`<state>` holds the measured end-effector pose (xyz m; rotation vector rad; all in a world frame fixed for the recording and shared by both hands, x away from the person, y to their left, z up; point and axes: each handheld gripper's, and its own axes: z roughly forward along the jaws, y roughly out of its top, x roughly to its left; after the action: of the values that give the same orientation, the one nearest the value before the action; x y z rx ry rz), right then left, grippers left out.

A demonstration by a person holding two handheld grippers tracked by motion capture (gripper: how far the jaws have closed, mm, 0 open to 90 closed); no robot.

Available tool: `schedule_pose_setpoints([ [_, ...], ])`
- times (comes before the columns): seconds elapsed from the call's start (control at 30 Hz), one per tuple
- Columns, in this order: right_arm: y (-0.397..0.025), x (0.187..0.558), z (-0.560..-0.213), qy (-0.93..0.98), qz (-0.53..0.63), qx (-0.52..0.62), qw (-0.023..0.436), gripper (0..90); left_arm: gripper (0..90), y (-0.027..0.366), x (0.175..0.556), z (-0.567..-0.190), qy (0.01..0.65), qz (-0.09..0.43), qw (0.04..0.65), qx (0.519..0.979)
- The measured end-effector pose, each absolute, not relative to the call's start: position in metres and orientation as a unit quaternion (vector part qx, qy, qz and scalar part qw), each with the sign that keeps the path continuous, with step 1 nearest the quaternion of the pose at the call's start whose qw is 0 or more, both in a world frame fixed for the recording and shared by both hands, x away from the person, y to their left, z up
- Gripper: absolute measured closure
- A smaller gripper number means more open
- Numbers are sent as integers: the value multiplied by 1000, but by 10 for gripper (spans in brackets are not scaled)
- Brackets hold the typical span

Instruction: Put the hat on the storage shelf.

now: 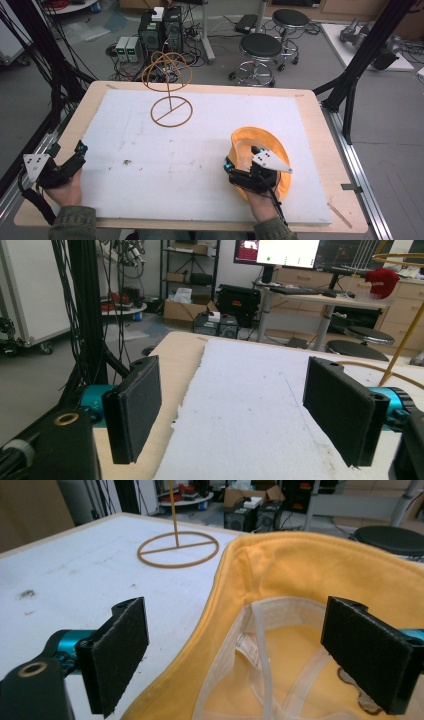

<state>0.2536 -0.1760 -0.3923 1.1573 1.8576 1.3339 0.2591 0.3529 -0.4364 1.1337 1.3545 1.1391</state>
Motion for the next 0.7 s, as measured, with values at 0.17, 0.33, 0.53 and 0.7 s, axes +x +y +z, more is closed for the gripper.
schedule_pose_setpoints([
  [0.17,-174,255,-394,698,494,442,271,109,238,353,259,-436,560,470,497,468],
  [0.33,-172,256,-396,712,481,437,266,164,241,352,259,-436,559,470,498,468],
  [0.53,-169,258,-398,718,479,437,252,194,248,351,259,-436,555,470,499,472],
  [0.7,-171,260,-398,719,486,448,214,305,249,351,259,-436,556,469,498,472],
])
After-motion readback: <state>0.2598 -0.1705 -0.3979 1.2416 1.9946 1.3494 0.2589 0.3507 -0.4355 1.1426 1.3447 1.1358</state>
